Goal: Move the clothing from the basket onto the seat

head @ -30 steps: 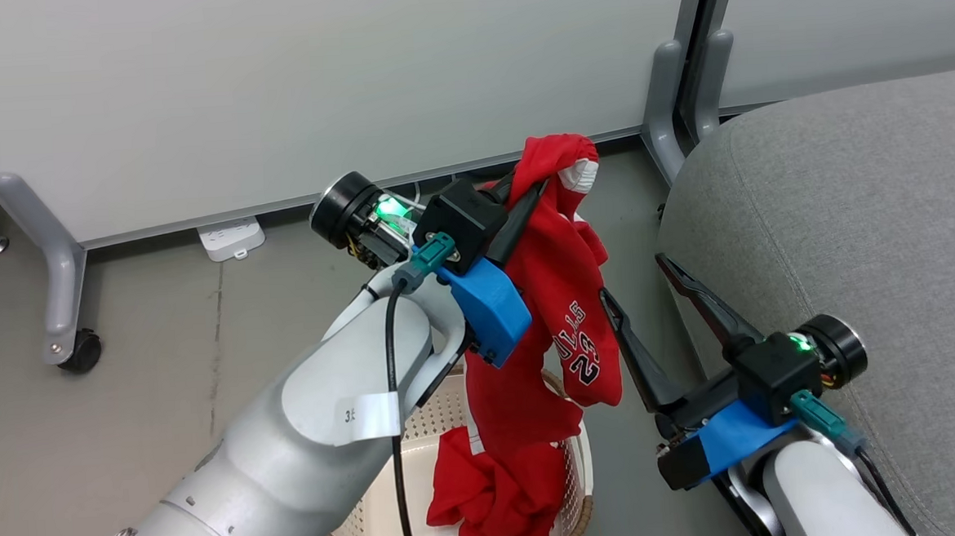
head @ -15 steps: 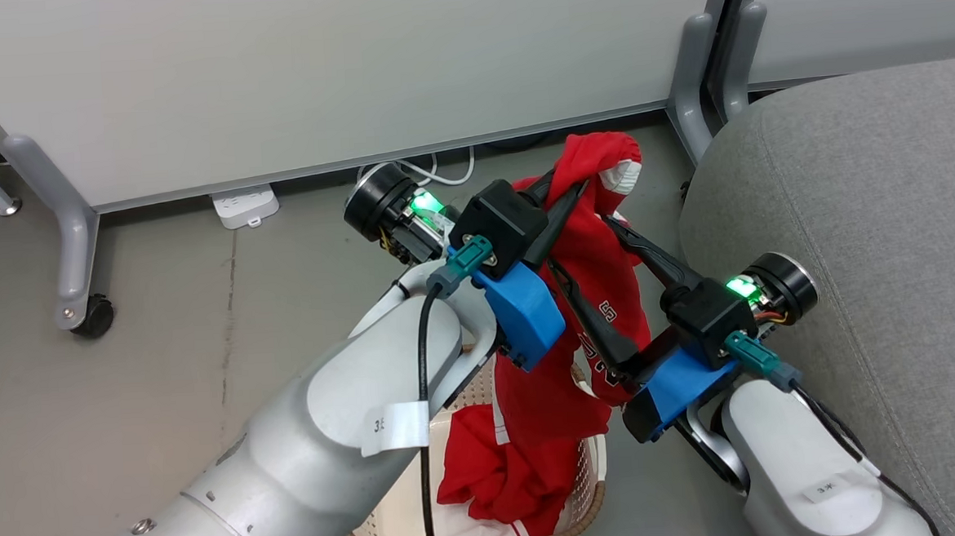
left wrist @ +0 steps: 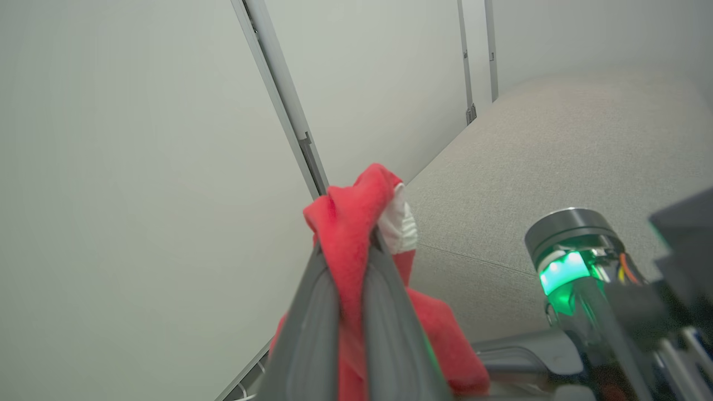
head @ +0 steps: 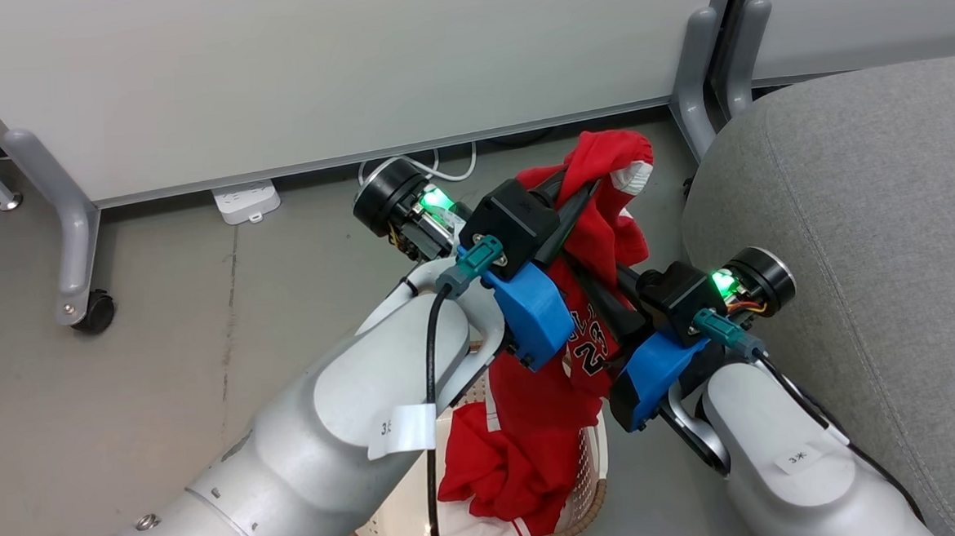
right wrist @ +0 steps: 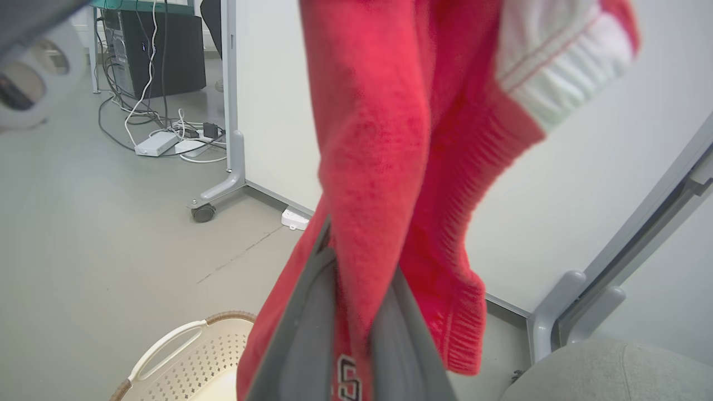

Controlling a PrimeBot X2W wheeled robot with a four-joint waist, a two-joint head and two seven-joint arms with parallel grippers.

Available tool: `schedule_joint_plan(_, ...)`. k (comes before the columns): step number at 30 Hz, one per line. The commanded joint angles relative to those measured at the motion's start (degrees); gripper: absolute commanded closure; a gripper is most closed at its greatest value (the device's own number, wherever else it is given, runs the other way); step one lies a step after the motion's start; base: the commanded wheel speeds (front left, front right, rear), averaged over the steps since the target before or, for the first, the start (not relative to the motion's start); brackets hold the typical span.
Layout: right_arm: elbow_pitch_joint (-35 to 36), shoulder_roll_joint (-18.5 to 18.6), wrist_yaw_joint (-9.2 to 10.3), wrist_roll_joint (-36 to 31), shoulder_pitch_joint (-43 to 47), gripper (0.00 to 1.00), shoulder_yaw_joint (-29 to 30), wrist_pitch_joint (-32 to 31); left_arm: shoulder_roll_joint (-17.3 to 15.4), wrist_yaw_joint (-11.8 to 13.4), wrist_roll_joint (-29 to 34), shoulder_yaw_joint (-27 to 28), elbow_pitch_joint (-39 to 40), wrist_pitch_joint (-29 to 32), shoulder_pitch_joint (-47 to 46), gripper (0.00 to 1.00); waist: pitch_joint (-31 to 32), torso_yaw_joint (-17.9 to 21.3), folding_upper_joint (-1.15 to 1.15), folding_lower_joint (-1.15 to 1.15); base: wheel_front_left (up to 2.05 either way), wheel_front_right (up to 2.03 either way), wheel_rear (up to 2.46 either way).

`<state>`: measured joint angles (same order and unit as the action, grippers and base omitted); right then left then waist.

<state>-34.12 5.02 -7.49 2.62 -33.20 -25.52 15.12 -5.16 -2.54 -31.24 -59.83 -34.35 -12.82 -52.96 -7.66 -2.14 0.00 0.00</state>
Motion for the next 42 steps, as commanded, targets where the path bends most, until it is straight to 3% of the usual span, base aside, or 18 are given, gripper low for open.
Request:
schedule_joint_plan(1,-0.23,-0.19,-0.01,0.29,-0.81,1.0,-0.21,0.06,0.07,0.0,-0.29,0.0,-0.04,-0.4,-0.67,1.0,0.03,0.0,0.0,0.0,0.0,0.0,0.0)
schedule_joint_plan(23,0.67,0.26,-0.01,1.06,-0.62,1.0,-1.24,0.06,-0.5,0.37,-1.15,-0.49,-0.53,-0.73,-1.01,1.0,-0.23,0.35,0.0,0.0,0.0,0.0,0.0)
schedule_joint_plan(24,0.71,0.25,-0.01,1.1,-0.63,1.0,-1.25,0.06,-0.48,0.42,-1.25,-0.44,-0.55,-0.73,-1.05,0.27,-0.28,0.35,0.0,0.0,0.0,0.0,0.0)
schedule_joint_plan(25,0.75,0.26,-0.01,1.15,-0.64,1.0,-1.25,0.05,-0.45,0.37,-1.44,-0.4,-0.59,-0.6,-1.01,0.0,-0.32,0.36,0.0,0.0,0.0,0.0,0.0)
schedule_joint_plan(42,1.6,0.35,-0.01,1.62,-0.4,1.0,-0.41,0.06,-0.85,0.94,-1.68,-0.91,-1.09,-0.98,-1.34,0.0,-1.67,1.35,0.0,0.0,0.0,0.0,0.0)
